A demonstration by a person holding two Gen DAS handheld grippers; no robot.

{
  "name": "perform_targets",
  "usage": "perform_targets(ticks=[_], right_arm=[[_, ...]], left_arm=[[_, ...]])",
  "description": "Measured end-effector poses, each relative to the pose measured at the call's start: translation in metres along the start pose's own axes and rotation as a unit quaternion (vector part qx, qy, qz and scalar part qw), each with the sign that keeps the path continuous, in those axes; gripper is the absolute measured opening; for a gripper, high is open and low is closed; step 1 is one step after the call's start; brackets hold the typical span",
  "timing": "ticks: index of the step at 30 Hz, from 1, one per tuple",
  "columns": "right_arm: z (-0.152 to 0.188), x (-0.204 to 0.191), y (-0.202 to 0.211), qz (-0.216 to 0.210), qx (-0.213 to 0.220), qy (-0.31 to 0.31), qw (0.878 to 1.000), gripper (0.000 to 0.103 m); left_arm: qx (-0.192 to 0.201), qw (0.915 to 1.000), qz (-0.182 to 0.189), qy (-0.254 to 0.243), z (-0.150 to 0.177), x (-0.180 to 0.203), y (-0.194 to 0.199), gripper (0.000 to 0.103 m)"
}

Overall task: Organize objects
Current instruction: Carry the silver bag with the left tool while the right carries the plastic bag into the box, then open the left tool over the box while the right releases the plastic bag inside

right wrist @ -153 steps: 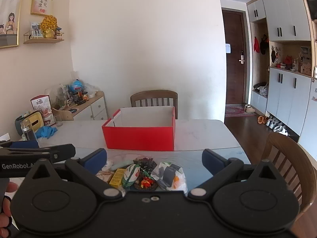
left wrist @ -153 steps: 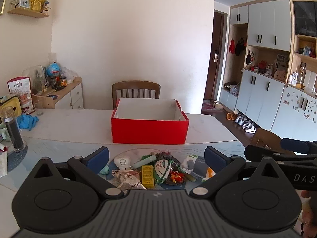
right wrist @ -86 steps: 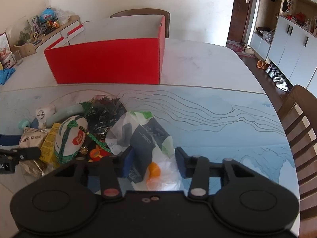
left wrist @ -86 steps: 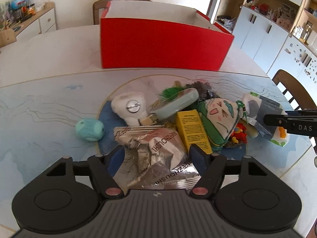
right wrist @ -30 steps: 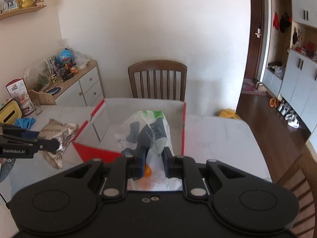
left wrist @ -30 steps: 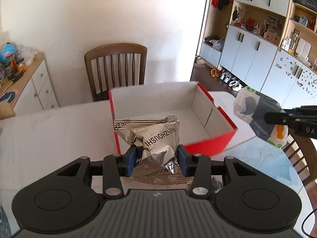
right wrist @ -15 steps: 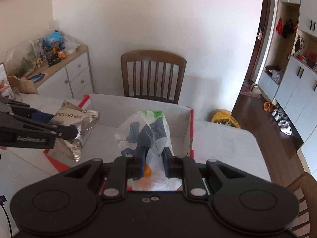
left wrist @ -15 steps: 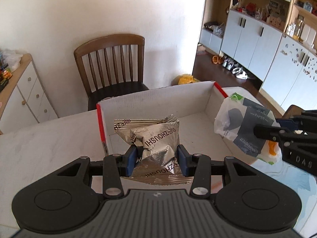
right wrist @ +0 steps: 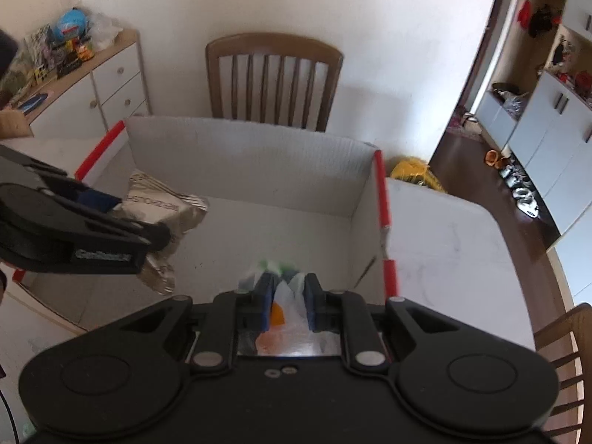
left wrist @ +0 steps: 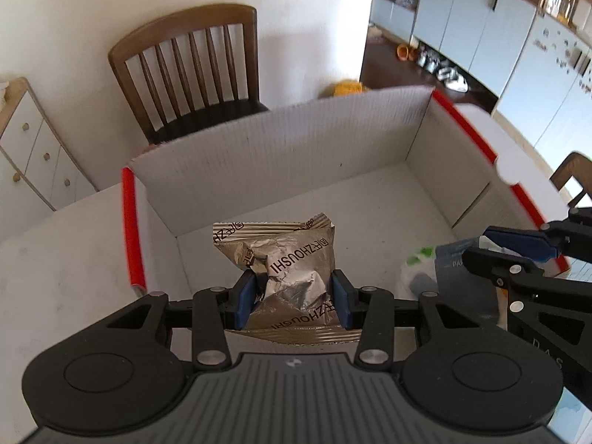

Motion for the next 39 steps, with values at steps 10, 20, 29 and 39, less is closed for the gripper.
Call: perform_targets(ticks=[10, 20, 29, 39], right_arm=[[0.005, -0.003, -0.011, -0.004, -0.016, 0.006, 1.000, 0.017], [0.002, -0.002, -0.009, -0.001, -0.019, 0.006, 1.000, 0.022], [-0.001, 0.002, 0.000, -0.002, -0.016, 0.000, 1.000, 0.035], [-0.010, 0.005, 0.030, -0.005, 0.018, 0.000, 1.000, 0.056]], left_arm=[[-0.054, 0.9985, 0.004, -0.006, 0.013, -0.004, -0.029, 0.044], [-0.085, 0.9964, 0.008, -0.002, 0.018, -0.005, -0.039, 0.047], [-0.072, 0.9972, 0.022, 0.010, 0.017, 0.005, -0.024, 0.063], [-0.046, 0.9983, 0.021, 0.029, 0.007, 0.004, 0.004, 0.065]])
Point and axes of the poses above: each gripper's, at about its wrist camera, not at the fingertips, and y roughly against the way its jaws point, x to its right, z to its underside, the point moved 9 cm from there along -y, roughly the way its jaws point, and after that the axes turned 5 degrees about x, right-handed, at the moved point
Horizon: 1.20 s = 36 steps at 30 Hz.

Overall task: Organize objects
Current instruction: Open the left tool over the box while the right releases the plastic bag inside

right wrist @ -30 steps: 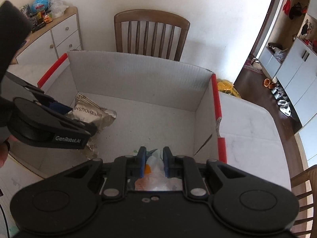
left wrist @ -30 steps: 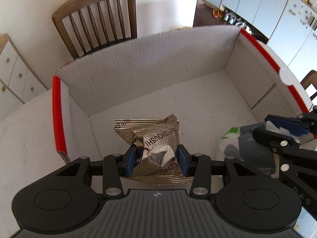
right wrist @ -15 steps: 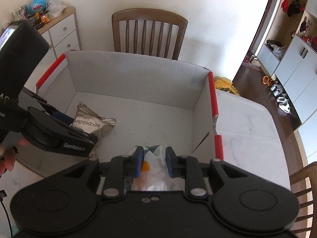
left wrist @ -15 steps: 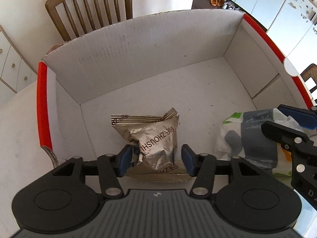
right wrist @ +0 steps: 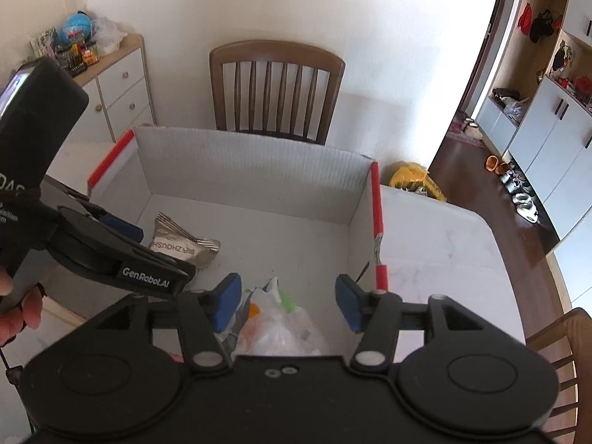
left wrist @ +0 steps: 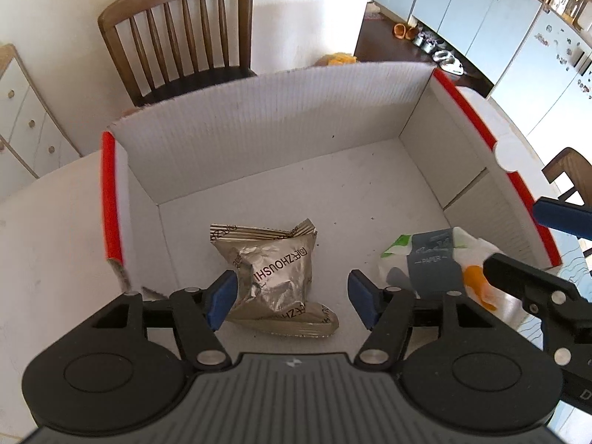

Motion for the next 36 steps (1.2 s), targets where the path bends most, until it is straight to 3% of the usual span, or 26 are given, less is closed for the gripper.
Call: perform_targets(ticks=[7, 15, 22, 36], right_arm=[[0.003, 0.002, 0.028, -0.014, 0.018, -0.001, 1.000, 0.061], [0.009, 0.004, 0.066, -0.043, 0.039, -0.004, 0.998, 0.062], [0.017, 0.006, 0.104, -0.074, 0.058, 0.005, 0.996, 0.070], [0.042, 0.007, 0.175, -0.120, 0.111, 0.019, 0.986, 0.085]], left_arm=[[0.032, 0.9990, -0.006, 0.032, 0.000, 0.003, 0.036, 0.065], [0.065, 0.9969, -0.018, 0.039, 0.012, 0.023, 0.086, 0.065], [0.096, 0.9946, -0.024, 0.033, 0.025, 0.048, 0.128, 0.066], [0.179, 0.9821, -0.053, 0.024, 0.065, 0.082, 0.204, 0.082]])
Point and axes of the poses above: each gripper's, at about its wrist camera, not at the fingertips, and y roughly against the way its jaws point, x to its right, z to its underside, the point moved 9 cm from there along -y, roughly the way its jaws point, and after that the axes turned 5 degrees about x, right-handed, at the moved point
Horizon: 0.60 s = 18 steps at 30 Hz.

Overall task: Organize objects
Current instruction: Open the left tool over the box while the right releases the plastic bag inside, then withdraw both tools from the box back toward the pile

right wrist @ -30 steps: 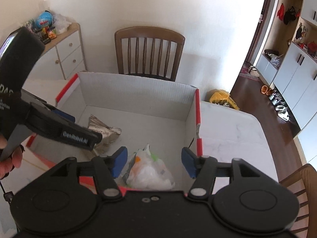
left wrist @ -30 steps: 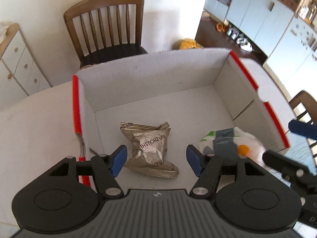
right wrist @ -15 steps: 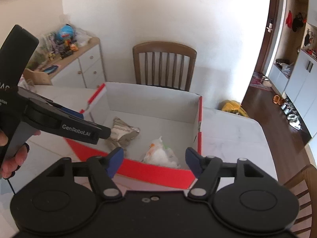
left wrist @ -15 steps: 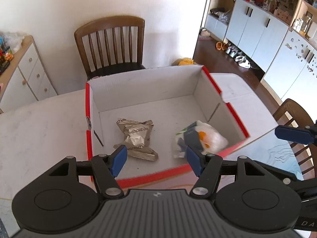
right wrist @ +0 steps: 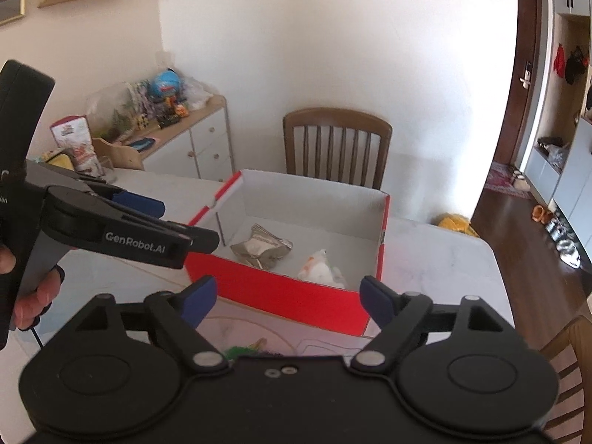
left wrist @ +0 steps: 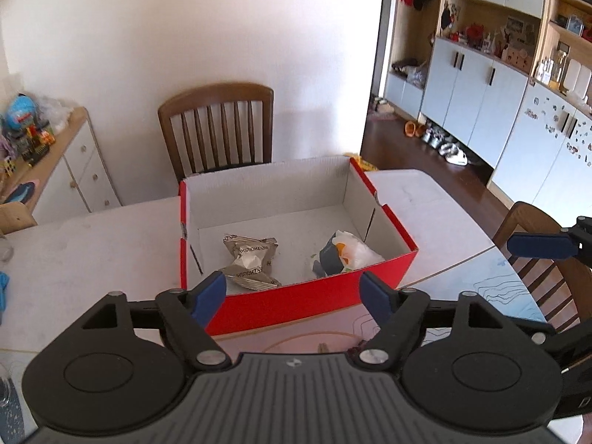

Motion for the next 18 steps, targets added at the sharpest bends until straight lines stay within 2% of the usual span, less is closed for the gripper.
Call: perform_targets(ticks=[8, 11, 18], right_arm=[[0.003, -0.003, 0.028, -0.011, 0.026, 0.000, 1.000, 0.096], [0.006, -0.002, 0.038, -0.014, 0.035, -0.005, 0.999, 0.100], [0.015, 0.001, 0.056, -0.019, 0.047, -0.015, 0.999, 0.102]], left_arm=[[0.043, 0.9979, -0.035, -0.033, 0.016, 0.008, 0.038, 0.083], [0.053, 0.9973, -0.042, -0.029, 0.023, 0.011, 0.049, 0.083], [0.067, 0.9971, -0.038, 0.000, 0.040, 0.014, 0.073, 0.085]])
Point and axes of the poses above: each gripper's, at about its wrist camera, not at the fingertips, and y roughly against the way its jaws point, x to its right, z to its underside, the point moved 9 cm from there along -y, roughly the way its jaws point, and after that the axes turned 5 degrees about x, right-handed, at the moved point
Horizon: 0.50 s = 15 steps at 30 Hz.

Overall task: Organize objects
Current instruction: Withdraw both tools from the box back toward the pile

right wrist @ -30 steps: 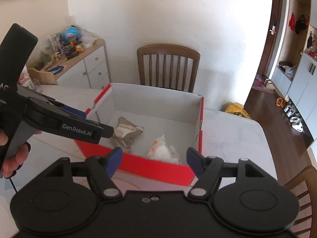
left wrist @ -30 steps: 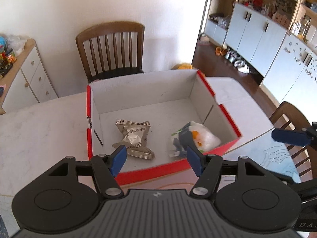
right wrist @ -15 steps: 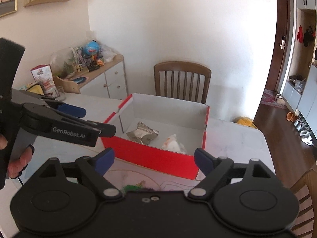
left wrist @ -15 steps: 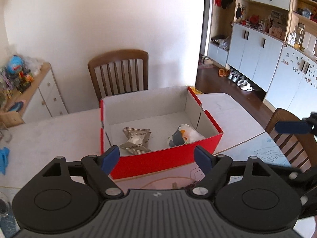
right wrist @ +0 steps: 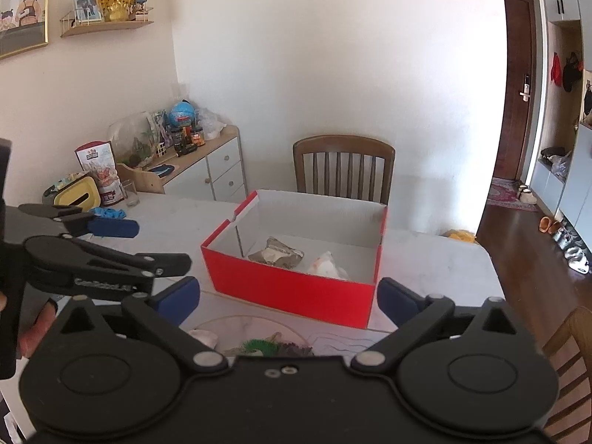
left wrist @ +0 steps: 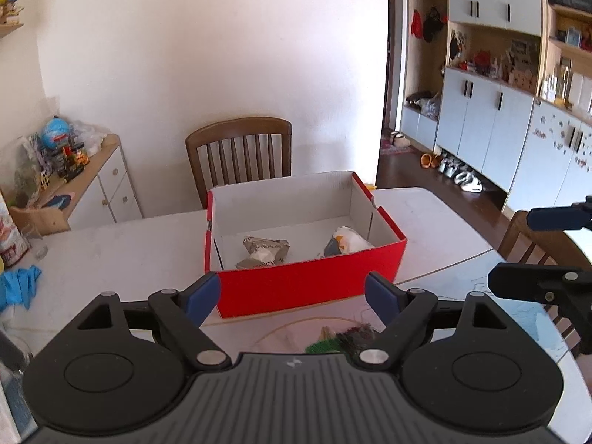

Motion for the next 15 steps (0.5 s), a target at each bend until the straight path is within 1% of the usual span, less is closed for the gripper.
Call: perform_targets(ticks=[4, 5, 6, 8, 12, 15], right_arm=[[0.009, 0.000, 0.008, -0.001, 0.005, -0.002, 1.000, 0.102], [0.011, -0.001, 0.009, 0.000, 0.007, 0.000, 1.000, 0.102], [0.013, -0.002, 0.011, 0.001, 0.008, 0.004, 1.000, 0.102], [0.018, -0.002, 0.015, 0.002, 0.010, 0.010, 1.000, 0.102], [0.029, -0.005, 0.017, 0.006, 0.011, 0.021, 1.000, 0.102], [0.043, -0.007, 0.016, 0.007, 0.002, 0.028, 1.000, 0.102]], left_arm=[[0.005, 0.9999, -0.002, 0.013, 0.011, 0.002, 0.012, 0.086], [0.006, 0.9999, -0.004, 0.013, 0.013, 0.002, 0.014, 0.091], [0.008, 0.9999, -0.005, 0.013, 0.015, 0.001, 0.017, 0.098], [0.016, 0.9998, -0.006, 0.013, 0.019, 0.001, 0.021, 0.103], [0.026, 0.9994, -0.005, 0.022, 0.029, -0.003, 0.027, 0.103], [0.021, 0.9988, 0.008, 0.044, 0.043, -0.006, 0.028, 0.103]])
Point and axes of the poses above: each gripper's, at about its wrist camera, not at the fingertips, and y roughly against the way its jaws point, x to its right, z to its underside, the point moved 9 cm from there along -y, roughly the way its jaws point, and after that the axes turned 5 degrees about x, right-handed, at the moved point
